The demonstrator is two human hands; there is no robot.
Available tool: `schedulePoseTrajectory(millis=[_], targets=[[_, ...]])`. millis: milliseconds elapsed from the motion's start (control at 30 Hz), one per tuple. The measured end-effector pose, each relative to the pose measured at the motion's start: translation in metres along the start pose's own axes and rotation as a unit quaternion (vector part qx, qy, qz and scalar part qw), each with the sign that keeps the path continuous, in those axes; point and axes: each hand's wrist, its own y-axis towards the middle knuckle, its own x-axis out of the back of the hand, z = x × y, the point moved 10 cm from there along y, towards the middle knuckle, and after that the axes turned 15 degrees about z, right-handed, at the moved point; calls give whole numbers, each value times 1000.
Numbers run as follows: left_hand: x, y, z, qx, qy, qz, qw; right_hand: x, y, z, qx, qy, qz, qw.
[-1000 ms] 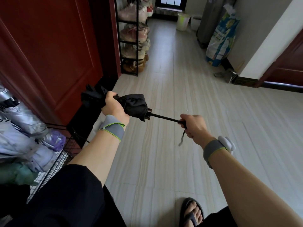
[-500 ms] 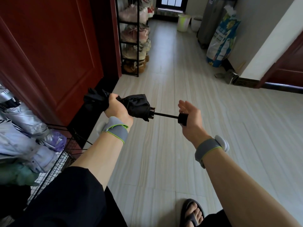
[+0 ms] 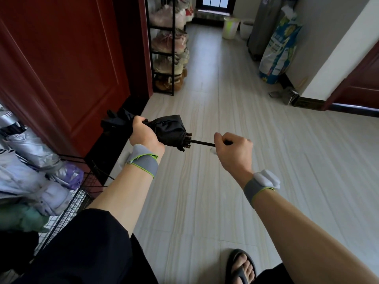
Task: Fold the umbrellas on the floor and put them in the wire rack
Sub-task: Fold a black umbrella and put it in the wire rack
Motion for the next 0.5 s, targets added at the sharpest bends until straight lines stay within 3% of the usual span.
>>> schedulePoseTrajectory(millis=[33, 100, 167, 200, 267, 333, 400, 433, 500], targets=[[0, -1, 0, -2, 6, -5, 1000, 1, 1, -2, -4, 0, -5, 1000], [2, -2, -4, -13, 18, -22, 1000, -14, 8, -23, -120, 42, 82, 988], [4, 0, -10, -23, 20, -32, 999, -38, -5, -41, -256, 103, 205, 939], [4, 1, -11, -23, 21, -32, 999, -43, -8, -42, -276, 122, 229, 925], [3, -1, -14, -24, 20, -29, 999, -35, -3, -34, -221, 95, 176, 955], [4, -3, -15, -17, 22, -33, 999, -10, -1, -9, -80, 36, 36, 996], [8, -6, -16, -11, 39, -43, 998, -5, -6, 2, -16, 24, -14, 999], [8, -6, -16, -14, 45, -49, 998, -9, -4, -2, -36, 38, 4, 999], [6, -11, -20, -46, 46, -60, 996, -34, -2, -22, -162, 87, 113, 976]])
